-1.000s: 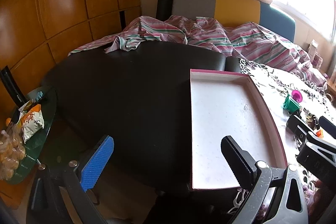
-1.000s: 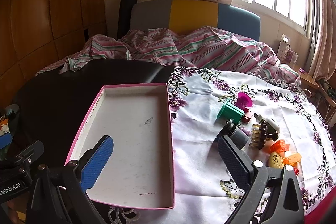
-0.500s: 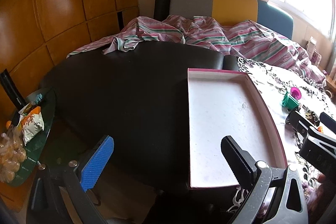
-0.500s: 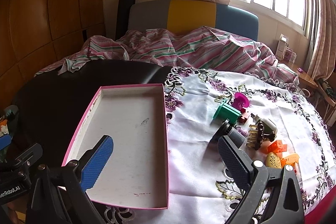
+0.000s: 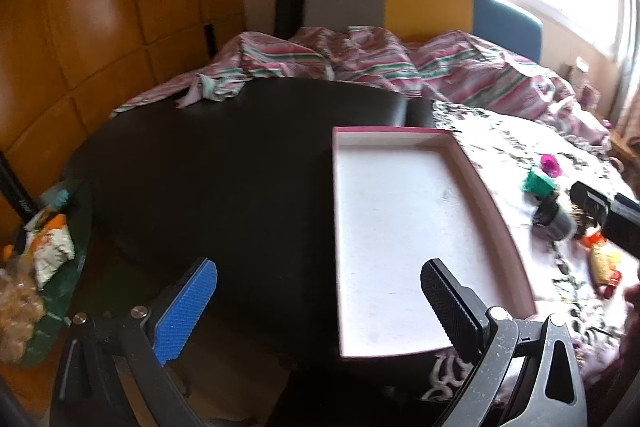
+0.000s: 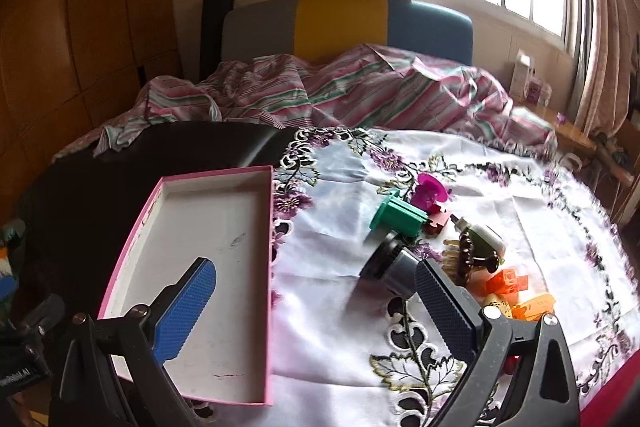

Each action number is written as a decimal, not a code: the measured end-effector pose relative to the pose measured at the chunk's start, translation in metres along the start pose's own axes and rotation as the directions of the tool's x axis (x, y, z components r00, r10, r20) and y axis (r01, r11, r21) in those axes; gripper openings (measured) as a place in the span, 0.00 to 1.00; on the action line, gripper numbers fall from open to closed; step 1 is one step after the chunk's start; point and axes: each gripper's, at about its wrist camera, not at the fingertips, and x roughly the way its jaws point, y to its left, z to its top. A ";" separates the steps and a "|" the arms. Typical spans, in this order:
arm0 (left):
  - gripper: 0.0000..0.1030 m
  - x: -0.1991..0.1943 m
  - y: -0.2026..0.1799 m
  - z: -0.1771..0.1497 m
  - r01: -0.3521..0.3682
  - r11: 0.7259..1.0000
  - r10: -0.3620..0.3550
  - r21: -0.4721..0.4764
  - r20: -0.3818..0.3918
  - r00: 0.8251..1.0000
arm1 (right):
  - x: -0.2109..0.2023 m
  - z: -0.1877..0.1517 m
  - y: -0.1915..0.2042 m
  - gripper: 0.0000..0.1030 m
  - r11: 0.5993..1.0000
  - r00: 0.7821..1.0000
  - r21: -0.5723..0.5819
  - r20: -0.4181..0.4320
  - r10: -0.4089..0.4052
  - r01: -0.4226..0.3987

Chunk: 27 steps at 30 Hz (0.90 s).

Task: Organize rigid objects
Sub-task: 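Move the left tool to the black-and-clear cylinder and grasp it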

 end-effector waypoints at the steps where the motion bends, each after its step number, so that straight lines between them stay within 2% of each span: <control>1: 1.00 0.001 0.000 0.001 0.029 1.000 -0.029 -0.002 -0.005 1.000 | 0.000 0.005 -0.013 0.99 1.000 1.000 0.027 -0.002 0.002 -0.002; 3: 1.00 0.002 -0.003 0.003 0.078 0.997 -0.078 -0.009 -0.016 0.997 | 0.000 0.012 -0.034 0.99 0.997 1.000 0.073 0.002 0.003 -0.003; 10: 1.00 0.008 -0.039 0.008 0.184 0.979 -0.180 0.085 -0.047 0.983 | -0.004 0.034 -0.131 1.00 0.969 0.991 0.216 0.032 -0.129 0.119; 13: 1.00 0.008 -0.053 0.014 0.252 0.963 -0.248 0.099 -0.051 0.967 | 0.005 0.029 -0.180 1.00 0.934 0.983 0.314 0.005 -0.182 0.172; 15: 1.00 0.010 -0.063 0.020 0.316 0.943 -0.311 0.100 -0.068 0.948 | 0.014 0.016 -0.210 1.00 0.899 0.979 0.390 -0.028 -0.202 0.197; 17: 1.00 0.012 -0.075 0.025 0.338 0.933 -0.330 0.123 -0.077 0.941 | 0.019 0.000 -0.229 1.00 0.866 0.978 0.455 -0.056 -0.202 0.205; 18: 1.00 0.015 -0.083 0.028 0.346 0.928 -0.337 0.139 -0.085 0.938 | 0.021 -0.005 -0.242 1.00 0.833 0.983 0.524 -0.085 -0.161 0.181; 19: 1.00 0.016 -0.090 0.031 0.355 0.923 -0.345 0.148 -0.091 0.934 | 0.017 -0.007 -0.248 1.00 0.811 0.989 0.567 -0.051 -0.141 0.145; 20: 1.00 0.018 -0.097 0.032 0.365 0.918 -0.354 0.155 -0.095 0.930 | 0.013 -0.008 -0.252 1.00 0.801 0.987 0.581 -0.036 -0.155 0.147; 22: 1.00 0.022 -0.114 0.035 0.379 0.905 -0.365 0.191 -0.105 0.925 | 0.012 -0.009 -0.257 1.00 0.796 0.984 0.582 -0.042 -0.171 0.163; 24: 1.00 0.025 -0.132 0.037 0.385 0.892 -0.368 0.237 -0.116 0.923 | 0.014 -0.010 -0.260 1.00 0.787 0.990 0.602 -0.049 -0.133 0.135; 27: 1.00 0.031 -0.158 0.038 0.397 0.865 -0.377 0.306 -0.125 0.918 | 0.017 -0.009 -0.252 1.00 0.799 0.989 0.583 -0.064 -0.133 0.146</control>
